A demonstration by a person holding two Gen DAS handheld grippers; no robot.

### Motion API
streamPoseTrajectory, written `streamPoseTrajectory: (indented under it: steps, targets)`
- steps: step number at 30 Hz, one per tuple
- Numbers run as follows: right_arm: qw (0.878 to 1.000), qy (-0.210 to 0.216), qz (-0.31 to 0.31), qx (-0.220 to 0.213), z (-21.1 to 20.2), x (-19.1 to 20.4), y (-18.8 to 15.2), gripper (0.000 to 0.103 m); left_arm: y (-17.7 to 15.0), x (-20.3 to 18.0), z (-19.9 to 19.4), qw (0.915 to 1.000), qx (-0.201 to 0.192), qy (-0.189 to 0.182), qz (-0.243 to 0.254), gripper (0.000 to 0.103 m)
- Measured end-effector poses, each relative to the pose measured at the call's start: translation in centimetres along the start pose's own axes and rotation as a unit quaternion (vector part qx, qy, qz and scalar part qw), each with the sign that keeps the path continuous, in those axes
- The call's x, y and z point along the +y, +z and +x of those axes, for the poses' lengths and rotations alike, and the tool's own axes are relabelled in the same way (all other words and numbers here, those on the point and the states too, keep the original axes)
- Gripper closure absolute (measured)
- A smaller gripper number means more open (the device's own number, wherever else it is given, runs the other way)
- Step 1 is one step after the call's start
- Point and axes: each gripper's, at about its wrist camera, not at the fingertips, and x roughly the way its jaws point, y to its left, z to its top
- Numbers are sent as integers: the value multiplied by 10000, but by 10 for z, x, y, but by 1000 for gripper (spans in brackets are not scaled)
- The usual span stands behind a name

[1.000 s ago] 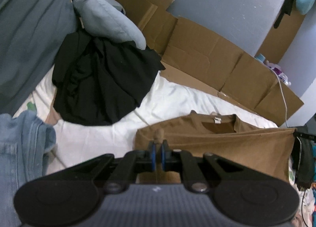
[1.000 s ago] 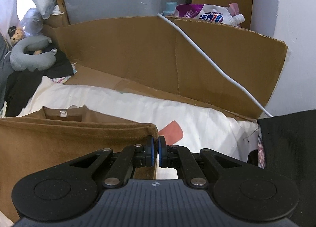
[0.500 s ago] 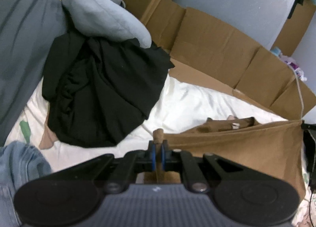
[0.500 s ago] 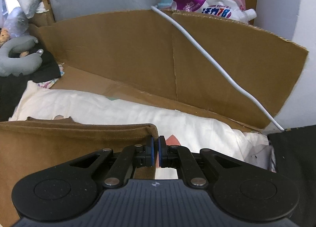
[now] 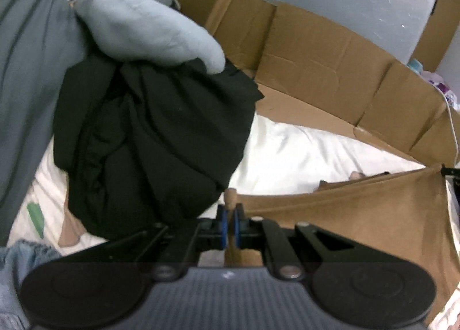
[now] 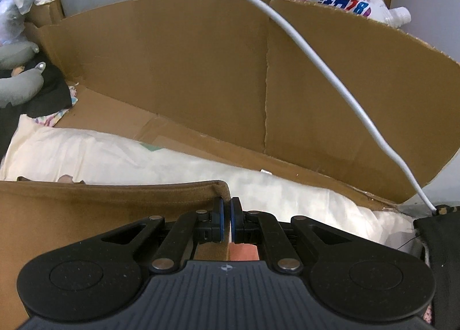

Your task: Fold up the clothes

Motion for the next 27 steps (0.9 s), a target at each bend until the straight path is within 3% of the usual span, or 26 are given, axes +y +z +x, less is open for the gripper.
streamPoseTrajectory:
  steps: [11,27]
  targets:
    - [9993,-287,201,148,24,-5,-1,100,14,-4,45,9991,325,231,160,98]
    - [9989,-421,210,-27,44,0,-1,100,11,6,61,9991,192,369,-105,98]
